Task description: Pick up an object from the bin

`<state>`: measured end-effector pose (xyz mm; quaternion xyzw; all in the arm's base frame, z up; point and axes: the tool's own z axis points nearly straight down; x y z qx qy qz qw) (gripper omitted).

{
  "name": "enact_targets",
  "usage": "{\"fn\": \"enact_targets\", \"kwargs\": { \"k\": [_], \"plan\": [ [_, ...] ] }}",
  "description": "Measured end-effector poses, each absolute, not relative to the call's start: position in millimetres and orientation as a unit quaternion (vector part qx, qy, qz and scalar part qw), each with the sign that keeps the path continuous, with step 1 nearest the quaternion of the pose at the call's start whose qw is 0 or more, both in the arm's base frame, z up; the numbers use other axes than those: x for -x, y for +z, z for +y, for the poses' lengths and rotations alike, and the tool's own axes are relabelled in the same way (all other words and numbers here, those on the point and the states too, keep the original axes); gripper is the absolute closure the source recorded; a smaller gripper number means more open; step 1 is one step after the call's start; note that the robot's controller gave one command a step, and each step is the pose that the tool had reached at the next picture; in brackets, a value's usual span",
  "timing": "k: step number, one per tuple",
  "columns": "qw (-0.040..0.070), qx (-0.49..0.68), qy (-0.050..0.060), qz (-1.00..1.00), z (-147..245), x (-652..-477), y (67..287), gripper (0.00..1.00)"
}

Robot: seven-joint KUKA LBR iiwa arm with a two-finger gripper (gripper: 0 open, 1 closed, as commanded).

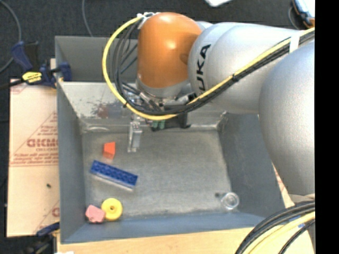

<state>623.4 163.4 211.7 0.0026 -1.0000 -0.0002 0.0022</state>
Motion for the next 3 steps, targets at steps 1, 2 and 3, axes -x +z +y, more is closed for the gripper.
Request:
{"fn": "enact_targets", "kwargs": {
  "k": [1, 2, 3],
  "plan": [
    [0.001, -0.002, 0.000, -1.000, 163, -623.3, 214, 0.00],
    [-0.002, -0.048, -0.001, -0.999, 167, -655.8, 174, 0.00],
    [0.003, 0.051, -0.001, -0.999, 223, -579.1, 146, 0.00]
  ]
}}
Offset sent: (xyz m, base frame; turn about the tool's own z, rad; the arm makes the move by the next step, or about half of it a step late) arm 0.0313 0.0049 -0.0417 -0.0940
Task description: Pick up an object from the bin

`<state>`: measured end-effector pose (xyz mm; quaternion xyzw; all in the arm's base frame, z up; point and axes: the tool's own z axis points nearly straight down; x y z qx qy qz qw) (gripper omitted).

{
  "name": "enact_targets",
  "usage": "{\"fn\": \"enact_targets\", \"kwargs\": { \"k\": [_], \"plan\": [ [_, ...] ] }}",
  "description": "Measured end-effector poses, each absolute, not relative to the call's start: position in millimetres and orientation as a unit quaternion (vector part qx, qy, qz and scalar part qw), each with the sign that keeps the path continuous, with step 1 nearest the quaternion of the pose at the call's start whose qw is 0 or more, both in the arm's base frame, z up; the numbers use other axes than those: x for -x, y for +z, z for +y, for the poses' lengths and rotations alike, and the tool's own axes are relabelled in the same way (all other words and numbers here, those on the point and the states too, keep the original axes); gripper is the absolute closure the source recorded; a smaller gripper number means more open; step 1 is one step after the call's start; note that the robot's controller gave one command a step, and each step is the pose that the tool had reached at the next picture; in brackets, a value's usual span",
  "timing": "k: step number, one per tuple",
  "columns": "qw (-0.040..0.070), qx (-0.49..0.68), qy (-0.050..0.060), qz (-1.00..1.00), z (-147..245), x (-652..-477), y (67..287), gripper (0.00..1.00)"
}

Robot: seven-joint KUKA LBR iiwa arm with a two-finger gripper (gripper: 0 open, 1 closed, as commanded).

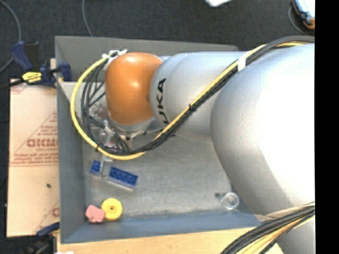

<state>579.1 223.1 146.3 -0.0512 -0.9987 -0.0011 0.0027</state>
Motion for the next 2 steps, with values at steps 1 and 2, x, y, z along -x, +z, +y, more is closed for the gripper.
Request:
{"fn": "enact_targets", "kwargs": {
  "k": [1, 2],
  "plan": [
    [-0.001, 0.056, -0.001, -0.998, 212.3, -582.1, 66.6, 0.00],
    [0.000, 0.055, 0.000, -0.998, 211.3, -580.6, 67.7, 0.00]
  ]
}}
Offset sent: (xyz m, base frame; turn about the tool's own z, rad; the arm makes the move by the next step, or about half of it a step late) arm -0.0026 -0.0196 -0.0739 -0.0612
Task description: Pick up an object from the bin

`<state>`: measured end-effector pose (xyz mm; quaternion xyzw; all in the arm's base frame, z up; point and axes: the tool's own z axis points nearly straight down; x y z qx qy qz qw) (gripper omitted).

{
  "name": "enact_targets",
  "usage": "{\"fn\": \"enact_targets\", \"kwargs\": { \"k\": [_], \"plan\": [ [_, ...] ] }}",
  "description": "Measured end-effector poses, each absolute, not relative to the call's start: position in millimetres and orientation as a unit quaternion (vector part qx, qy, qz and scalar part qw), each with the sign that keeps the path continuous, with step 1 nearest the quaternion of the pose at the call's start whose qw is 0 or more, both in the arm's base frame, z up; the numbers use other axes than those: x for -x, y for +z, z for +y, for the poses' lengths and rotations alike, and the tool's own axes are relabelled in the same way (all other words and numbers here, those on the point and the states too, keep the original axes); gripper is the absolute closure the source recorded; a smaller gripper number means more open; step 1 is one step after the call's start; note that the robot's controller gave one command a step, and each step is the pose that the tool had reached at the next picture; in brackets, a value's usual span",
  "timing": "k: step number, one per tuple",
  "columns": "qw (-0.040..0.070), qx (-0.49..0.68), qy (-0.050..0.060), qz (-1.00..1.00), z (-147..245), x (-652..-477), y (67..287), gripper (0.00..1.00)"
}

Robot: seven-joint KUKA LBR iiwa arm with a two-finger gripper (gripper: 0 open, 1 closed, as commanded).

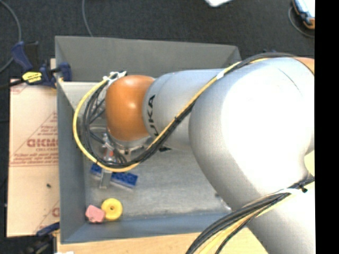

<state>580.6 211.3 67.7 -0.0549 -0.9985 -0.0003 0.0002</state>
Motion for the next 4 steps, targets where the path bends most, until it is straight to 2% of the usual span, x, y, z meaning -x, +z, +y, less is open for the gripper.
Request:
{"fn": "enact_targets", "kwargs": {
  "k": [1, 2, 3, 4],
  "plan": [
    [-0.006, -0.022, -0.001, -1.000, 206, -598.9, 122, 0.00],
    [-0.002, 0.041, -0.001, -0.999, 169, -569.2, 86, 0.00],
    [-0.008, 0.037, -0.002, -0.999, 169, -598.5, 80, 1.00],
    [-0.007, 0.038, -0.002, -0.999, 169, -598.4, 80, 1.00]
  ]
}}
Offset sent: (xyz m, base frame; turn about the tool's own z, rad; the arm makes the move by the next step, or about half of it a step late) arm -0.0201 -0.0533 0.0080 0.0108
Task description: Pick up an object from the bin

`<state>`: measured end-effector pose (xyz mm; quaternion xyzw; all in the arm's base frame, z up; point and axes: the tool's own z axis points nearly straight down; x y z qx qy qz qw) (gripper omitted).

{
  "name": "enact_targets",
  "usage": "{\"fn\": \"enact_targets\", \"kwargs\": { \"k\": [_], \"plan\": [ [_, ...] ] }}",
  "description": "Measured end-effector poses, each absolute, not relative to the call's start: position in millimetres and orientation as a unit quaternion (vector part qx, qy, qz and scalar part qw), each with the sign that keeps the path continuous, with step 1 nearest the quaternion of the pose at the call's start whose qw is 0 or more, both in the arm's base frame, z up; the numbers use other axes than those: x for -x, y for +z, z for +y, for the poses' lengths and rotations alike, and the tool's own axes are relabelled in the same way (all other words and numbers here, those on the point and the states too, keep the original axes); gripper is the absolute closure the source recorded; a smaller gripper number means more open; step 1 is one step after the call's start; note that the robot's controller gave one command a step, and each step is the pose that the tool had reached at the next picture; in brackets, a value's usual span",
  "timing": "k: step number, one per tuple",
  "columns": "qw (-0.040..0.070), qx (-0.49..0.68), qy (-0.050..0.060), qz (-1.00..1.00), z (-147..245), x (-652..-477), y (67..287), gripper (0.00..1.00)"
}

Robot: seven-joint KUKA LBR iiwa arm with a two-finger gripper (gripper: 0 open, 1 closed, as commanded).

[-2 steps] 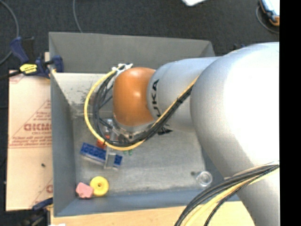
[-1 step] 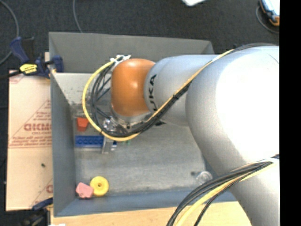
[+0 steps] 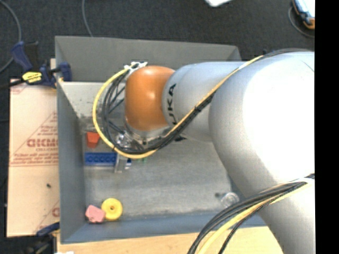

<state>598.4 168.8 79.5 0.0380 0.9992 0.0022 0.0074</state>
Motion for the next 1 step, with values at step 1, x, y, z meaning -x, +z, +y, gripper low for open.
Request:
{"fn": "enact_targets", "kwargs": {
  "k": [1],
  "plan": [
    [0.008, -0.035, 0.002, 0.999, 163.2, -603.4, 159.9, 1.00]
  ]
}}
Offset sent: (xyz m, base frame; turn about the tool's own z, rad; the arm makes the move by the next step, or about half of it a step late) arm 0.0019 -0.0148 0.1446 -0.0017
